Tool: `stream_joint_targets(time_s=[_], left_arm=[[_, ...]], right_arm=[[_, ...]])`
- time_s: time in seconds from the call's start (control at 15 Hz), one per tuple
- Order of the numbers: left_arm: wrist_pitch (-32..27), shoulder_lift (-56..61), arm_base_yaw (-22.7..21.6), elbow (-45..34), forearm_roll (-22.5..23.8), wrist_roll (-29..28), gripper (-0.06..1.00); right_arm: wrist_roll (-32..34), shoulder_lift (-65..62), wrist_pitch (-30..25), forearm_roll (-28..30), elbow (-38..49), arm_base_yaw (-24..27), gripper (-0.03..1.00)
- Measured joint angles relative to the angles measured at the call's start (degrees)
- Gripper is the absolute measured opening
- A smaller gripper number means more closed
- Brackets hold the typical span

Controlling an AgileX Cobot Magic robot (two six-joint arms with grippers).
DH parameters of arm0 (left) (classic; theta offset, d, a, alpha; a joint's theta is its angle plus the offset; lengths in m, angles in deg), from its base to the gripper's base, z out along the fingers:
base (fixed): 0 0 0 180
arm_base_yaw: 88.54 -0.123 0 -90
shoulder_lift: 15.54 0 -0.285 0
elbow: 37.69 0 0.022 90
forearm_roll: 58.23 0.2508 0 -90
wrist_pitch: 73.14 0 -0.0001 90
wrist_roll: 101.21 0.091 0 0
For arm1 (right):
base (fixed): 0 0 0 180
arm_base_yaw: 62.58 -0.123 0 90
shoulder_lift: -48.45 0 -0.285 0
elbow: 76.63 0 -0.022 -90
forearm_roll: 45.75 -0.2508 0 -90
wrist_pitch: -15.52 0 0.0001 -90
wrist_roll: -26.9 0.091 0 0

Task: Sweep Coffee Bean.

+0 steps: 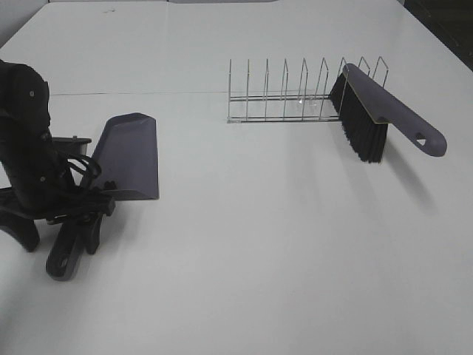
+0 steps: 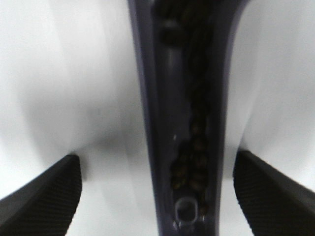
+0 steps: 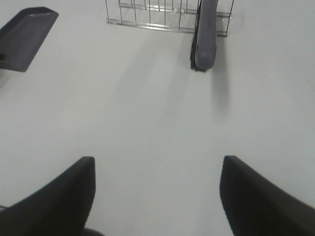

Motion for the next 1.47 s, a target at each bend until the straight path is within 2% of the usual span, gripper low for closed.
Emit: stream_joint_targets(time_s=[0.07,0.27,0.47,0.67,0.93,1.07,1.27,1.47], left_arm=[[-5.79,-0.29,0.00,-0.11,0.86,0.29,0.77],[-13.52,-0.40,0.00,-1.15,4.30,0.86,0.77],[-12.15,4.18,0.00,-1.72,6.25,0.63,0.77],[-14.32,11.69,0.00,-2.64,5.56,0.63,0.77],[-14.04,30.48,0.00,-11.06,3.27,3.04,0.77],[-11.80,45.55,0.00,-20.23,3.27,5.27,0.77],[-9.34,63.77,0.00,-29.39,3.27,5.61,0.77],[-9.57,79.24,0.00,-34.26,3.27,5.73,0.77]], right_arm=[[0.00,-1.38,-0.34,0.00,0.00,0.00,0.68],[0.00,-7.16,-7.62,0.80,0.23,0.00,0.68],[0.00,-9.05,-9.00,2.75,0.69,0.00,0.68],[0.00,-9.05,-9.00,2.86,0.69,0.00,0.68],[0.00,-9.05,-9.00,2.86,0.69,0.00,0.68],[0.00,-9.05,-9.00,2.86,0.69,0.00,0.68],[0.00,-9.05,-9.00,2.86,0.69,0.00,0.68],[0.00,-9.05,-9.00,2.86,0.69,0.00,0.68]])
